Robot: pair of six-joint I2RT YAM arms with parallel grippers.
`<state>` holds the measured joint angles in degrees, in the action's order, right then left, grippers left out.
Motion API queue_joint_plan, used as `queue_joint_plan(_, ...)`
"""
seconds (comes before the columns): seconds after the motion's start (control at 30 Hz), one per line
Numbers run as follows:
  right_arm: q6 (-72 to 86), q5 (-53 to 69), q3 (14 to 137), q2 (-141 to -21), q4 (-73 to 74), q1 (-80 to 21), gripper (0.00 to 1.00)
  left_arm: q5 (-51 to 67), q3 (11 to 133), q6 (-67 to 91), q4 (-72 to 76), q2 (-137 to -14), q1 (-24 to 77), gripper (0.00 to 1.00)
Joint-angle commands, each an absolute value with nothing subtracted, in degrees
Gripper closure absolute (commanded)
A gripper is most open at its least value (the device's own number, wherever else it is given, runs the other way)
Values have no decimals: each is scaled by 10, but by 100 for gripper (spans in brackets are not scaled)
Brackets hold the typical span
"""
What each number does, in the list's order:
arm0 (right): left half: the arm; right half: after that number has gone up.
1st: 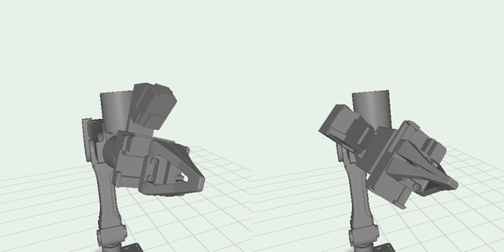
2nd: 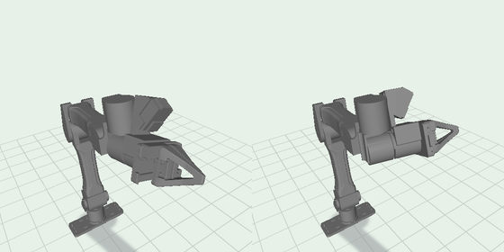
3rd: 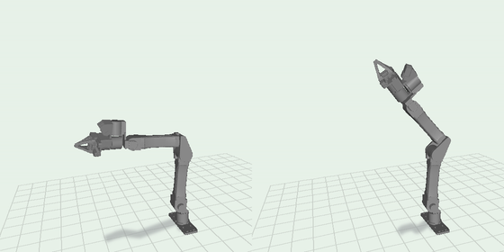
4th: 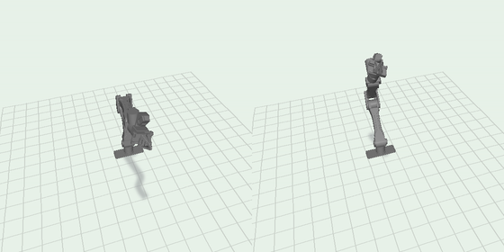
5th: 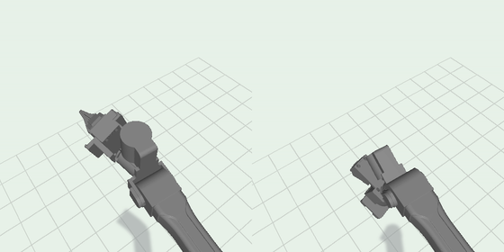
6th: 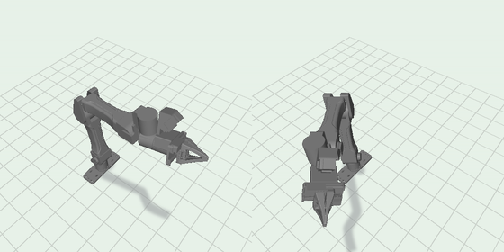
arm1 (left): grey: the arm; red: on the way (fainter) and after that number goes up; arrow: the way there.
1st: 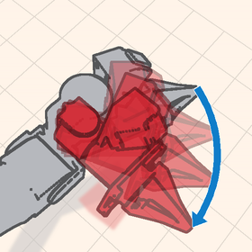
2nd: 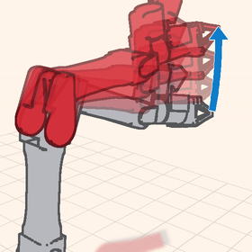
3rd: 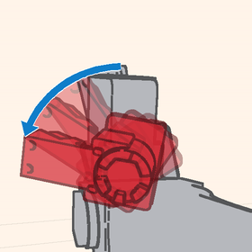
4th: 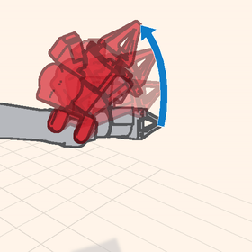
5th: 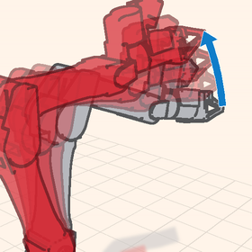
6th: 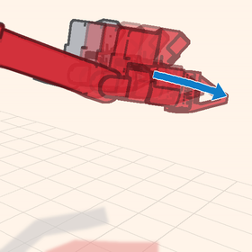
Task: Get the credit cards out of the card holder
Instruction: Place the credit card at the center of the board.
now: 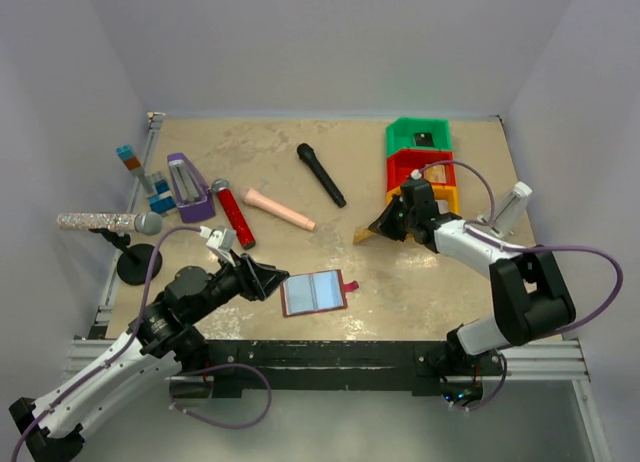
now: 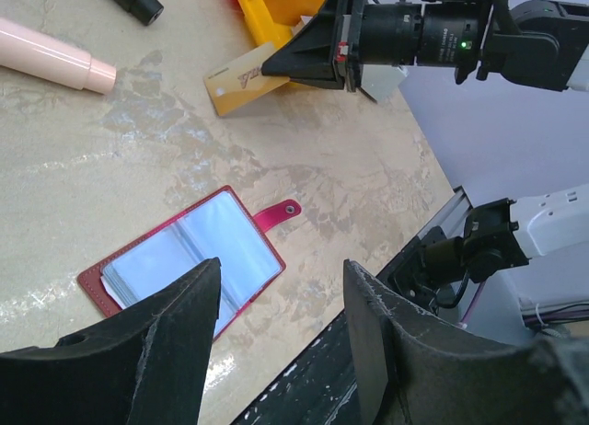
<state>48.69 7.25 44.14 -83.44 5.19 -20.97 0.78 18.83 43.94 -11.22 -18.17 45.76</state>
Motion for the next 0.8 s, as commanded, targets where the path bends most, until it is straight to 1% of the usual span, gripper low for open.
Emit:
queue_joint_plan(0.0,508,82,467,-866,-12,-210,100,3,182,439,-91,-185,454,40)
queue_joint_plan(0.33,502,92,485,-910,-13,-210,99,3,178,432,-91,-196,454,40)
queue_joint_plan(0.57,497,104,481,-910,-15,-210,90,3,178,431,-88,-205,455,40)
queue_joint_plan(0.77,491,110,489,-910,-6,-209,76,4,177,432,-88,-207,454,40)
